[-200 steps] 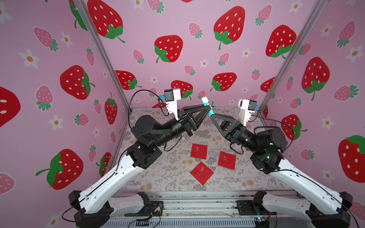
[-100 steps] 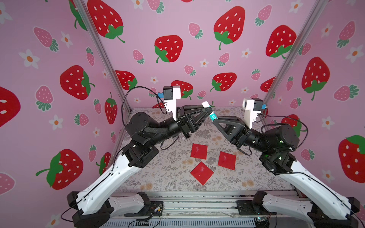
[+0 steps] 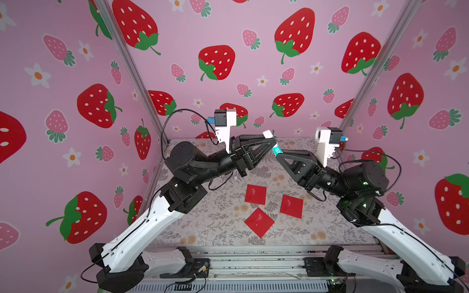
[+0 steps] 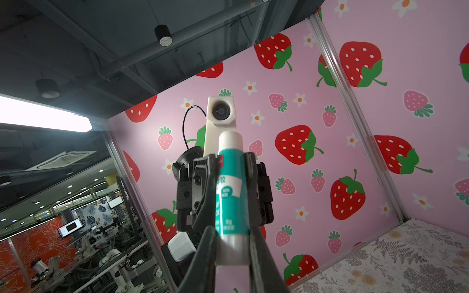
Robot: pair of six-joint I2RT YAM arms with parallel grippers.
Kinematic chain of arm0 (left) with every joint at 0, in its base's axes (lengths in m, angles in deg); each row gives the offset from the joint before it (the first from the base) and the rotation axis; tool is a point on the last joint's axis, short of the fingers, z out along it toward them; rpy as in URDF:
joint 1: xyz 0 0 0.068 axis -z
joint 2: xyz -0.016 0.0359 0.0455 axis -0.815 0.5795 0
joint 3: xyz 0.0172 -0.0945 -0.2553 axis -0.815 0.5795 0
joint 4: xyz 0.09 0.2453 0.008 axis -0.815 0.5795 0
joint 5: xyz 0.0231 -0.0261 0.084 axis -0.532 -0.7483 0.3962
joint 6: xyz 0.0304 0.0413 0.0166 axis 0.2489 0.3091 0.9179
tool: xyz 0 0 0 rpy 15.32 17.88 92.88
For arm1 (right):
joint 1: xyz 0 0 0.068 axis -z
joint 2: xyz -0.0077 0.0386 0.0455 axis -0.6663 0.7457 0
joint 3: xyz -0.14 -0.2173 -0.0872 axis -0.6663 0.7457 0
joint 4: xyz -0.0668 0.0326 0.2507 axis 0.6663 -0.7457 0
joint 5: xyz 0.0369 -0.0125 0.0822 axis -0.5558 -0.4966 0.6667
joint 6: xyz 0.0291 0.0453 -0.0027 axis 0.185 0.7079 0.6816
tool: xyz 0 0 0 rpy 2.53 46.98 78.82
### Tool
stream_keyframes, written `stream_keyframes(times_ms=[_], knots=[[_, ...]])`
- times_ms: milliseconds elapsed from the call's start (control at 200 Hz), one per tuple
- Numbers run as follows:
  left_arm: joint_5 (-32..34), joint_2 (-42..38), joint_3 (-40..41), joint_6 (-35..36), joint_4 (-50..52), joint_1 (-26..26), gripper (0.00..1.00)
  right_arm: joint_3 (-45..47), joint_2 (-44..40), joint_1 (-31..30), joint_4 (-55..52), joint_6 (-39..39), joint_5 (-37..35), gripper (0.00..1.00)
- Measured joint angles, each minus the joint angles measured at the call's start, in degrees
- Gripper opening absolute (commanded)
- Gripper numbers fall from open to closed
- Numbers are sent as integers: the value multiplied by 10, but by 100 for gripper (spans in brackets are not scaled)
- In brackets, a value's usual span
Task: Seal the envelope with a glue stick
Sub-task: Screw the glue stick.
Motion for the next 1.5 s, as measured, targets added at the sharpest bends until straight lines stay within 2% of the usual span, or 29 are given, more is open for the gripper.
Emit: stream_keyframes(times_ms=[255, 425, 535, 575, 620, 650, 665, 705, 760, 966, 1106, 1496], knots=[[-10, 6, 0, -2, -1, 0, 29, 0, -1, 0, -1, -8, -8, 5], [-14, 8, 0, -3, -1, 0, 25, 0, -1, 0, -2, -14, -12, 5], [-18, 8, 0, -3, -2, 0, 9, 0, -1, 0, -3, -16, -14, 5], [-20, 8, 0, -8, -2, 0, 7, 0, -1, 0, -3, -18, -16, 6], [-20, 8, 0, -7, -3, 0, 7, 0, -1, 0, -3, -20, -17, 13], [-19, 7, 0, -8, -3, 0, 7, 0, -2, 0, -3, -21, -18, 23], [-19, 7, 0, -9, -3, 0, 3, 0, -2, 0, -3, -21, -18, 30], [-18, 7, 0, -9, -4, 0, 1, 1, -2, 0, -2, -23, -23, 44], [-11, 7, 2, -8, -8, 0, 0, 10, -4, 0, 14, -20, -37, 51], [31, -3, 28, -9, -34, 0, 0, 49, -11, 0, 106, 15, -77, 51], [49, -6, 28, -9, -48, 0, 0, 49, 12, -1, 154, 46, -79, 46], [67, -6, 28, -9, -62, 0, 0, 48, 40, 0, 188, 89, -70, 38]])
